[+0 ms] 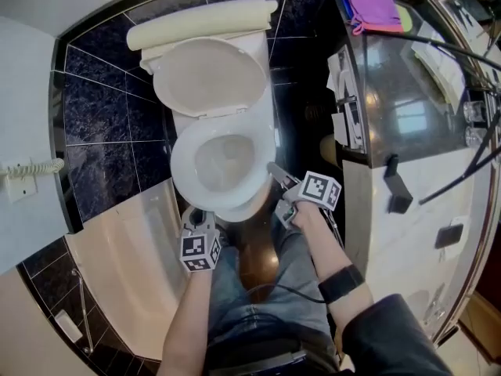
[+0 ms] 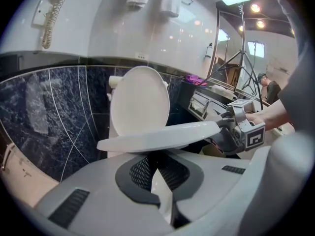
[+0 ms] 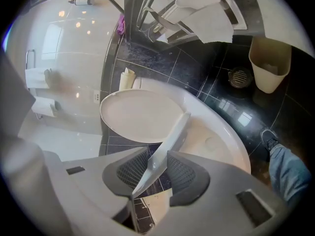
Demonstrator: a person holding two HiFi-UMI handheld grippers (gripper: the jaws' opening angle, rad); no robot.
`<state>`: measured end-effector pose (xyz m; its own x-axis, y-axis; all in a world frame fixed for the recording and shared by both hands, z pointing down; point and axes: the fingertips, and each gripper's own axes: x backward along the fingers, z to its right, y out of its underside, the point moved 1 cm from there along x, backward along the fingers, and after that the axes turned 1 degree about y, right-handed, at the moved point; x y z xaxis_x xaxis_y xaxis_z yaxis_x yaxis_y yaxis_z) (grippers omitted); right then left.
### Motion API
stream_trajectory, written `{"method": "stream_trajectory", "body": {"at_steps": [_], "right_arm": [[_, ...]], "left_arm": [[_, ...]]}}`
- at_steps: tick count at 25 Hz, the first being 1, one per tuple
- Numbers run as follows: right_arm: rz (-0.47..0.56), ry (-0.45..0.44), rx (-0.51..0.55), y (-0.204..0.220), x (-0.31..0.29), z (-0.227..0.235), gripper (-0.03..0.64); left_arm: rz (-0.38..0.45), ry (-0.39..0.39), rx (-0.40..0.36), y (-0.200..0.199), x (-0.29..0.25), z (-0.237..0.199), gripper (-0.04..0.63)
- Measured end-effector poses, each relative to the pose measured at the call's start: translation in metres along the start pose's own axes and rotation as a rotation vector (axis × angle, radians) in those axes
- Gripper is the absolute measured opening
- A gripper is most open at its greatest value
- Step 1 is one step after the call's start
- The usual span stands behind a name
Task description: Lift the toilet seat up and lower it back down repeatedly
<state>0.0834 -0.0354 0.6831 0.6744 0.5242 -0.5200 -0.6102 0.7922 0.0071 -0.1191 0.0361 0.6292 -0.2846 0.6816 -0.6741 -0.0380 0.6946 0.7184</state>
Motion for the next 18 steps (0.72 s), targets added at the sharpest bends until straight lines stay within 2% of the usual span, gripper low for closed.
{"method": "stream_trajectory", "body": {"at_steps": [1,3,5,11,13,18], "right_arm": [[0.006,-0.013,0.002,-0.004,0.002,-0.007,0.149],[0.019,-0.045,0.01,-0.012,0.006,-0.022,0.092],[0.021,-0.058,0.046,-0.019,0.014,-0.037,0.092],[0.03,-0.021,0.165,-0.037,0.043,-0.056,0.055],[0.045,0.004,0.231,-0.043,0.053,-0.061,0.017],[0.045,0.031,0.49,-0.048,0.071,-0.089,0.015]], "left_arm": [[0.009,-0.003,-0.001,-0.009,-0.001,-0.001,0.0],[0.029,-0.01,0.0,-0.028,-0.005,-0.004,0.0],[0.048,-0.02,-0.008,-0.047,-0.008,-0.008,0.0],[0.082,-0.04,-0.075,-0.102,-0.025,-0.018,0.0],[0.098,-0.049,-0.08,-0.121,-0.033,-0.022,0.0],[0.134,-0.074,-0.1,-0.167,-0.057,-0.035,0.0]]}}
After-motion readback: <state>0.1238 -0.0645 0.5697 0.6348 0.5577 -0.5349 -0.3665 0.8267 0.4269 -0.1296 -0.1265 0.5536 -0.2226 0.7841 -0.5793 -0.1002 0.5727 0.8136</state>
